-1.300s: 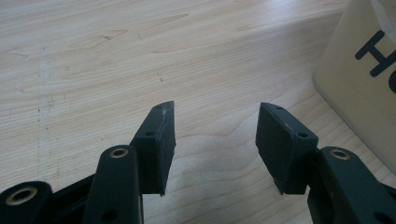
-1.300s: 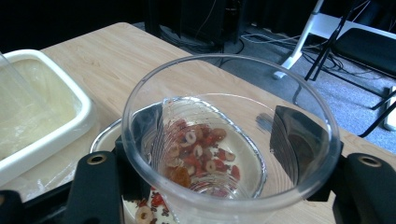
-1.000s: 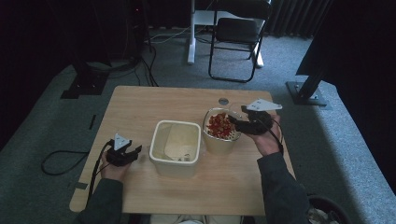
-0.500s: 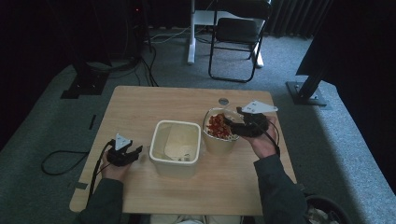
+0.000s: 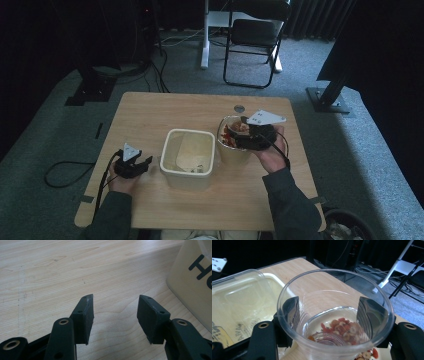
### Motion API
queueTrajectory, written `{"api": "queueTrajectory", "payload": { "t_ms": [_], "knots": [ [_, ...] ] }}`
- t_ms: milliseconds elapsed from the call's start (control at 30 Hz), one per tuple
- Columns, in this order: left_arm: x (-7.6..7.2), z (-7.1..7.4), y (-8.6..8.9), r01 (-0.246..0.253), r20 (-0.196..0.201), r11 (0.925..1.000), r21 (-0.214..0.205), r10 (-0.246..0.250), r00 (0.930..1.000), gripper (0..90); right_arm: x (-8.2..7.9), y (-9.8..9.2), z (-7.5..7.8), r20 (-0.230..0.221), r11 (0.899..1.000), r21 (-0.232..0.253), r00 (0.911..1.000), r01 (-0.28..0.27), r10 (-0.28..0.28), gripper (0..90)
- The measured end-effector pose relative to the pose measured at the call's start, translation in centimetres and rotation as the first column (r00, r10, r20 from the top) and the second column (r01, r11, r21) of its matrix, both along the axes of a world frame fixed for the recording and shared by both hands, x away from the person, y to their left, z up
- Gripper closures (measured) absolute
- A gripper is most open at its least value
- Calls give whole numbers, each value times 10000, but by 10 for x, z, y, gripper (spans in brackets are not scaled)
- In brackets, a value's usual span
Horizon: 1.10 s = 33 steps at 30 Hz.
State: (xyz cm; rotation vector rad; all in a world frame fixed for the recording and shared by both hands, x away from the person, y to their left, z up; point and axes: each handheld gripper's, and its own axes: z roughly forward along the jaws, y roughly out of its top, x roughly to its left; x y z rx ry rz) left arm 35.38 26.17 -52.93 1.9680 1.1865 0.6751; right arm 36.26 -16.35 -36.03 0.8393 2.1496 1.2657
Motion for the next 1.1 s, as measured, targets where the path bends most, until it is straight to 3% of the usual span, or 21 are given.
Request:
{"api": "queueTrajectory", "payload": {
  "t_ms": [467, 1100],
  "knots": [
    [0, 1, -1, 53, 40, 10000, 38, -53, 10000, 482, -4, 14, 7, 35, 9990, 294, 9994, -338, 337, 347],
    [-1, 1, -2, 62, 35, 10000, 66, -62, 10000, 483, -8, 36, 17, 70, 9902, 863, 9939, -1099, 1097, 347]
  ]
}}
